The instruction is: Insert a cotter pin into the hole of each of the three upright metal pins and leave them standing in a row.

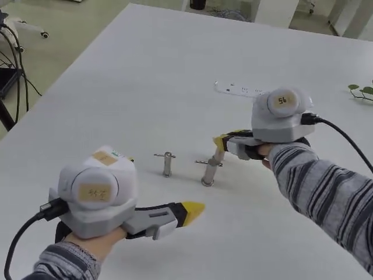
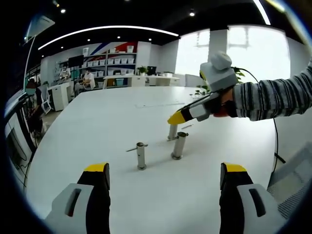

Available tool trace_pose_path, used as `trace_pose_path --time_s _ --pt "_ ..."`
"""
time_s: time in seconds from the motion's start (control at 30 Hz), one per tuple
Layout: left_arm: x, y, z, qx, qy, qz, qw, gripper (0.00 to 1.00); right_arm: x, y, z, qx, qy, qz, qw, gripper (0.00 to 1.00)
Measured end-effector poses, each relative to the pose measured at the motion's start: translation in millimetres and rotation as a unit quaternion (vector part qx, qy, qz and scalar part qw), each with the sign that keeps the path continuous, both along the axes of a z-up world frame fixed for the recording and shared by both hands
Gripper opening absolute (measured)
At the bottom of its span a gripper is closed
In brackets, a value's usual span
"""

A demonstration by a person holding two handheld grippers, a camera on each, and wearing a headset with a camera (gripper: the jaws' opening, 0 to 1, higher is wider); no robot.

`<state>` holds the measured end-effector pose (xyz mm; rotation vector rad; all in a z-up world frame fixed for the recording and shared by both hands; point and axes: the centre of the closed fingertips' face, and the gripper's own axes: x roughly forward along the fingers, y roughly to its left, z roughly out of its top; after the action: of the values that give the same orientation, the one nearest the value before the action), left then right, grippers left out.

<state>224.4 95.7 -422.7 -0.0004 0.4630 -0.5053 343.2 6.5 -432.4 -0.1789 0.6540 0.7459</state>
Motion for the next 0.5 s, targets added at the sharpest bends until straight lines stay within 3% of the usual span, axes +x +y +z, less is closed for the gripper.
trace_pose_path --time_s 0.3,0.5 --pt "-0.4 -2.7 1.6 0.000 -0.002 -0.005 1.0000 0.93 -16.8 -31.5 -2.1 -0.023 -0.003 -0.001 0.9997 0.08" --pt "-0.8 -3.0 2.6 -0.005 -0.003 -0.004 1.0000 0.93 -33.4 -42.2 -0.3 -0.021 0.001 -0.004 0.9998 0.08"
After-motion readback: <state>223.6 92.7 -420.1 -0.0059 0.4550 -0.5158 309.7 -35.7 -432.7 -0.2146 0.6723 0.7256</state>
